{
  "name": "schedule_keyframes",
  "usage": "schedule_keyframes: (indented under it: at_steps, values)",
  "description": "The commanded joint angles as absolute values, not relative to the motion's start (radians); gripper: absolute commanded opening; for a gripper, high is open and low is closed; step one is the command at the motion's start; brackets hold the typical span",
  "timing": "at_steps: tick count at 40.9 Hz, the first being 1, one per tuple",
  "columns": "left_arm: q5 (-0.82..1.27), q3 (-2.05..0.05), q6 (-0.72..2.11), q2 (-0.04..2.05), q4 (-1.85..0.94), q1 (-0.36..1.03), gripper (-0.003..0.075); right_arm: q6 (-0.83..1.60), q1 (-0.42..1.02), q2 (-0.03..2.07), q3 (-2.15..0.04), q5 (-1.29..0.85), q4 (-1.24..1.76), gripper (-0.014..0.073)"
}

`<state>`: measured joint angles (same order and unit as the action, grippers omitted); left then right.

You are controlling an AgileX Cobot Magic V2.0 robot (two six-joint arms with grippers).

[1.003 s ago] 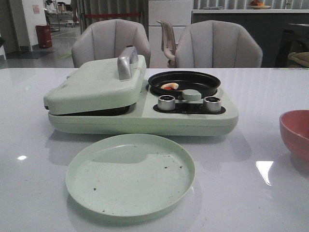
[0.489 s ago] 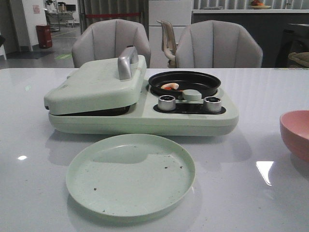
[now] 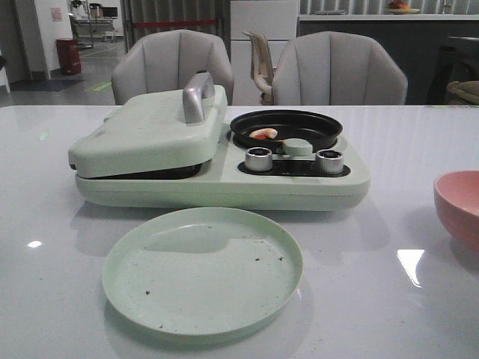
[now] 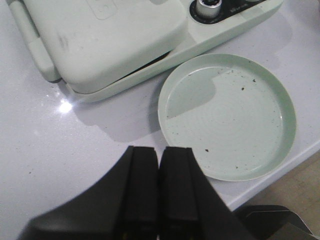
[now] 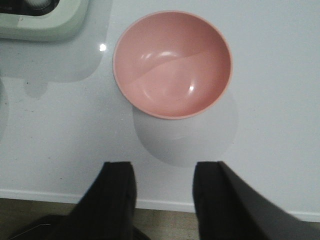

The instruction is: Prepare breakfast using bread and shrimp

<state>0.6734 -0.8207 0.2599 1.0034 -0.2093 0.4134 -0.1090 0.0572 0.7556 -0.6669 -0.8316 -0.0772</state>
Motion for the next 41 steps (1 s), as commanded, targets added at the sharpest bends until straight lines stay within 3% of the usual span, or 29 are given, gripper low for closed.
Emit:
schedule_keyframes:
  at_steps: [1, 5, 9, 41]
  values:
    - [0.589, -0.848, 0.143, 0.987, -0.133, 0.422, 0.0102, -0.103, 0.057, 0.749, -0.691, -0.764, -0.080, 0.0260]
    - [0.591, -0.848, 0.118, 0.987, -0.105, 0.422, 0.0101, -0.103, 0.057, 0.749, -0.691, -0.764, -0.080, 0.0119]
    - [0.595, -0.848, 0.118, 0.989, -0.105, 0.422, 0.0101, -0.103, 0.057, 0.749, -0.691, -0.763, -0.080, 0.0031]
    - [0.592, -0.846, 0.118, 0.972, -0.088, 0.418, 0.0101, -0.103, 0.057, 0.749, -0.691, -0.748, -0.080, 0.0035]
